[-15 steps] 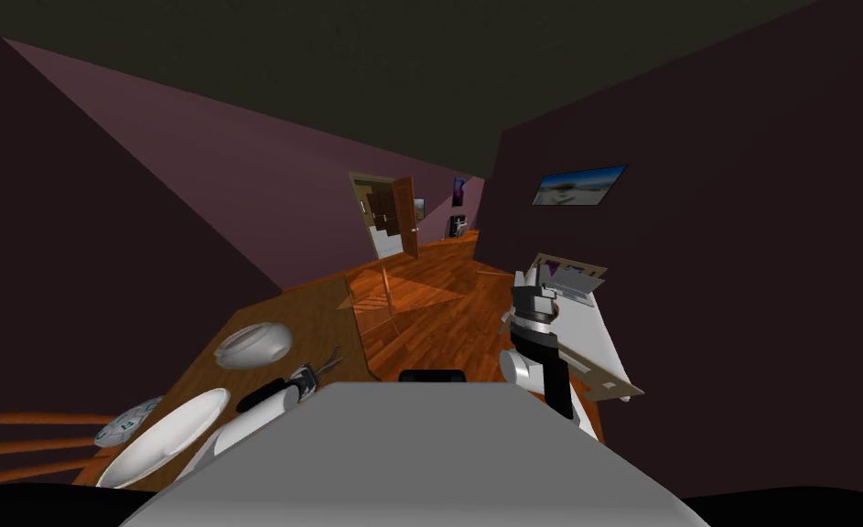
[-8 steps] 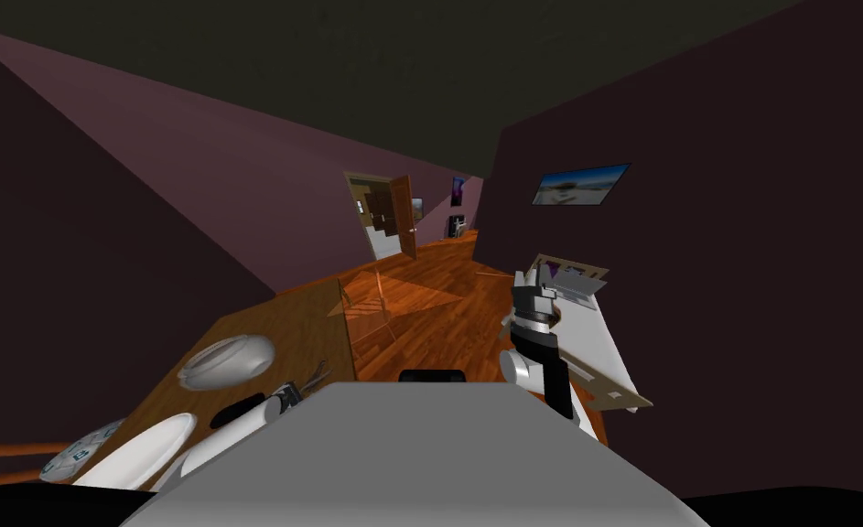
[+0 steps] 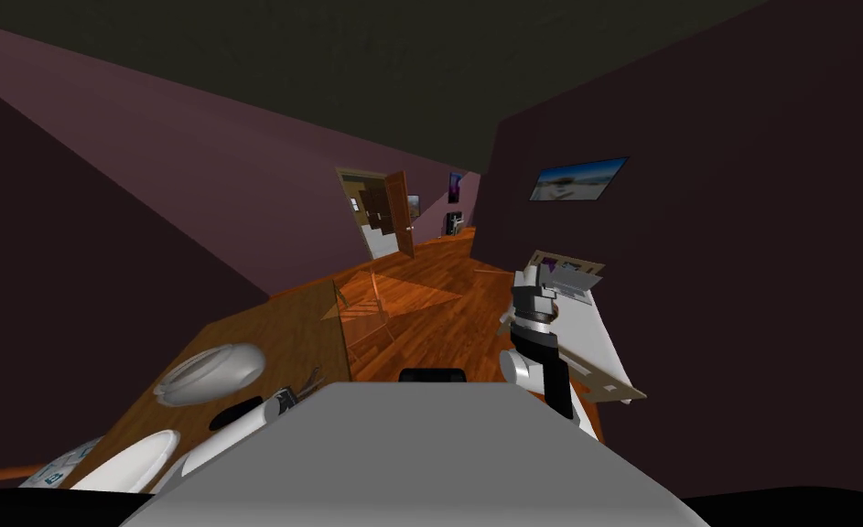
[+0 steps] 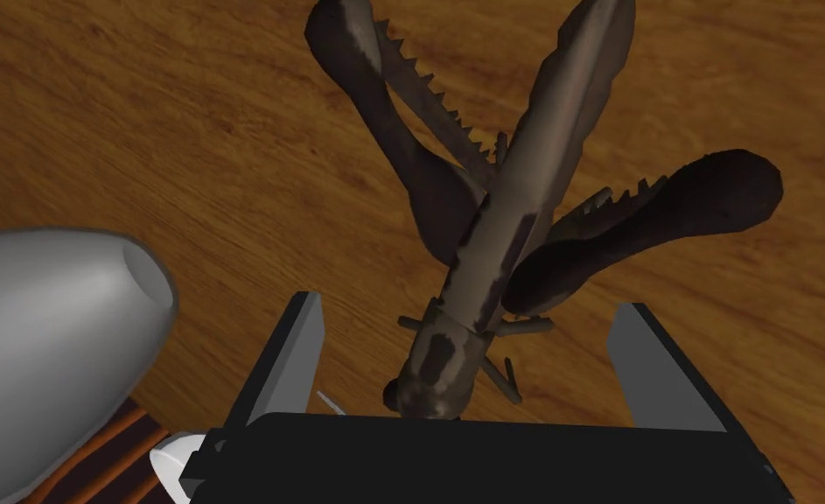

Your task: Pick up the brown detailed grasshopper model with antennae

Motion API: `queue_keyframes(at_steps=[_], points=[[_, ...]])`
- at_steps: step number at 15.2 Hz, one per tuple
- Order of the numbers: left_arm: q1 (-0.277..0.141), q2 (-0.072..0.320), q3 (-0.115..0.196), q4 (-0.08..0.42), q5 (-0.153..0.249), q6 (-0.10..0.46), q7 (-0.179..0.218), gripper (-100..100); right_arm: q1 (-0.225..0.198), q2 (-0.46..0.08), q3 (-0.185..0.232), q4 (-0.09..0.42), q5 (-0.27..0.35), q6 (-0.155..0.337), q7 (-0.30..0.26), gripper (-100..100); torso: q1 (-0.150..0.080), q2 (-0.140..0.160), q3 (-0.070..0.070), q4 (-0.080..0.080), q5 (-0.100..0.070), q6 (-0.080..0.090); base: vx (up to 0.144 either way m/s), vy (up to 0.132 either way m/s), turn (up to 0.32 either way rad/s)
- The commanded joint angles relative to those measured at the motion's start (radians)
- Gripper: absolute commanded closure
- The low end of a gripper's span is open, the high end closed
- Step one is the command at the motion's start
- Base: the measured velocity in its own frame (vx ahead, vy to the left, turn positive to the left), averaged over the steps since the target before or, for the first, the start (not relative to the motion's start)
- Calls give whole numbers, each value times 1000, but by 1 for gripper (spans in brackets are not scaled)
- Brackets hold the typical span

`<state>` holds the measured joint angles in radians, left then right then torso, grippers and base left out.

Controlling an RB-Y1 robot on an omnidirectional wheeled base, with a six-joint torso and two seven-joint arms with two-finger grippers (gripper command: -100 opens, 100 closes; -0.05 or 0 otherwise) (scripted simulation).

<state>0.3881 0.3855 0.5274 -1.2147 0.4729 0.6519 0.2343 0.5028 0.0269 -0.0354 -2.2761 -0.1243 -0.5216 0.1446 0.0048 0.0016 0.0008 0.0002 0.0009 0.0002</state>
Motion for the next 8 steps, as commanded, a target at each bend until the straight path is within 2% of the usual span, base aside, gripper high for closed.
queue_keyframes(at_steps=[1,3,4,5,8], points=[[-17,-1,0,30,-5,-18,3,-100,0,0,0,0,0,0,0,0,0,0,0,0,0,0,-60,37,-53],[-31,-2,0,56,-9,-33,5,-100,0,0,0,0,0,0,0,0,0,0,0,0,0,0,-43,26,-49],[-23,-2,0,41,-8,-24,4,-100,0,0,0,0,0,0,0,0,-1,0,0,0,0,0,-22,14,-25],[-25,-2,0,45,-8,-27,4,100,0,0,0,0,0,0,0,0,-1,-1,-1,0,0,0,-9,6,-2],[-24,-2,-1,45,-9,-26,3,100,0,0,0,0,0,0,0,0,-2,-3,-1,0,-1,-1,-3,0,-3]])
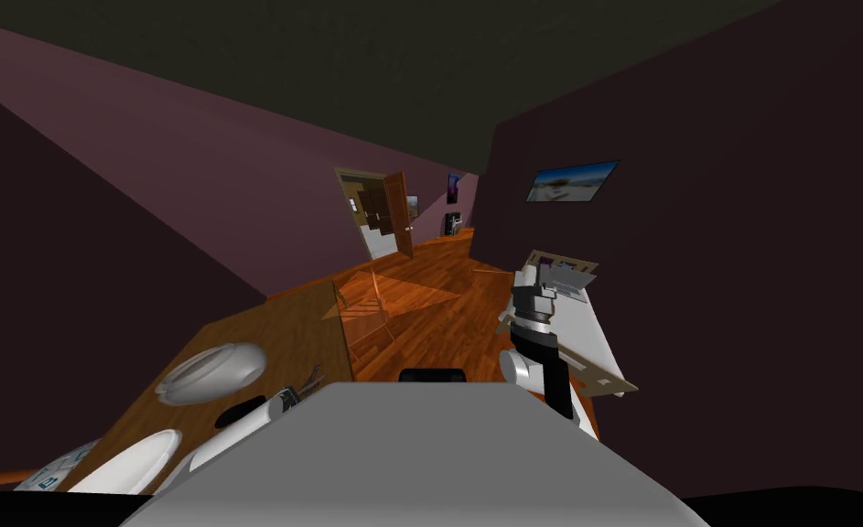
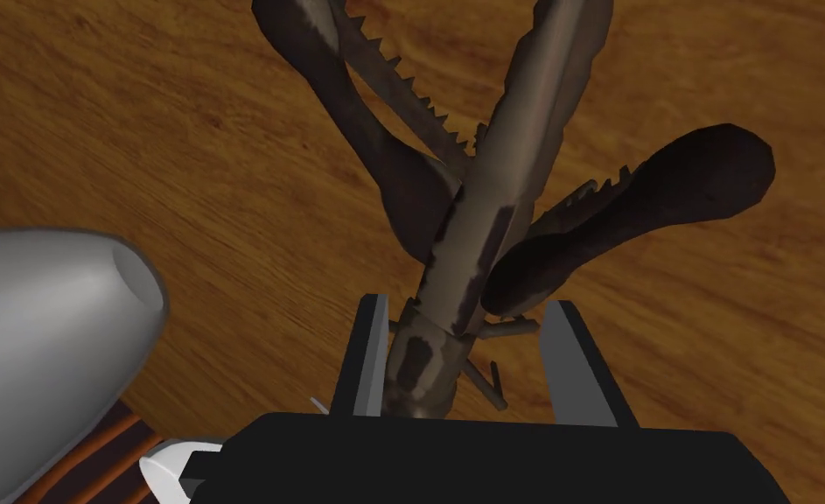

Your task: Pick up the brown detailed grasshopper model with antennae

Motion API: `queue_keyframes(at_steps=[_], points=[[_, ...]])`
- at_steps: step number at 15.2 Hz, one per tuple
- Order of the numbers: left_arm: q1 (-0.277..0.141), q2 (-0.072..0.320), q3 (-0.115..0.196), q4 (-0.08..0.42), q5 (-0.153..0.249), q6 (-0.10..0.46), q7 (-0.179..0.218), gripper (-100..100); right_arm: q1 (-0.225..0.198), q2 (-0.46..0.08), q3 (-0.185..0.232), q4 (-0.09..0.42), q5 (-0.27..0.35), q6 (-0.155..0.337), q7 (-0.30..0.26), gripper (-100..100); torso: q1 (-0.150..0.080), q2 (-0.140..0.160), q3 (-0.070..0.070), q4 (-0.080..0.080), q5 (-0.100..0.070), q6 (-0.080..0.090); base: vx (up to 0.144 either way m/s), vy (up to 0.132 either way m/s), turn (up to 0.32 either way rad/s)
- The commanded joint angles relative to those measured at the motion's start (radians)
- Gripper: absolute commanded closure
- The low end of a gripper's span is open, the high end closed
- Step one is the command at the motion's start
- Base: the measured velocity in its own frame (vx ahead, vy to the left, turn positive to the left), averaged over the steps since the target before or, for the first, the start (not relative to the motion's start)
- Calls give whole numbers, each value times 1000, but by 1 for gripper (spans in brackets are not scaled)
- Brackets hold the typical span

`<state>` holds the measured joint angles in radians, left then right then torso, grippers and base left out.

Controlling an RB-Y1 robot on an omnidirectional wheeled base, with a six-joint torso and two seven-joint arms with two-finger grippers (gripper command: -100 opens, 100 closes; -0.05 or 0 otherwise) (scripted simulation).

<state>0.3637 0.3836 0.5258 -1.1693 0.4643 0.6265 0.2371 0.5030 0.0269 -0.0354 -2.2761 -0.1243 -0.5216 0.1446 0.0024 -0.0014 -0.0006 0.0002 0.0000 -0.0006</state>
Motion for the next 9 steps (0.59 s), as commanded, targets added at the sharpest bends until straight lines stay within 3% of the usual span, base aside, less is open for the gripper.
queue_keyframes(at_steps=[1,8,9], points=[[0,0,0,0,0,0,0,100,0,0,0,0,0,0,0,0,0,0,0,0,0,0,0,0,0],[66,5,2,-120,21,68,-9,100,0,0,0,0,0,0,0,0,-5,-4,-2,-1,-2,0,52,-33,75],[58,5,2,-103,19,56,-8,100,0,0,0,0,0,0,0,0,-5,-4,-2,0,-2,0,30,-21,20]])
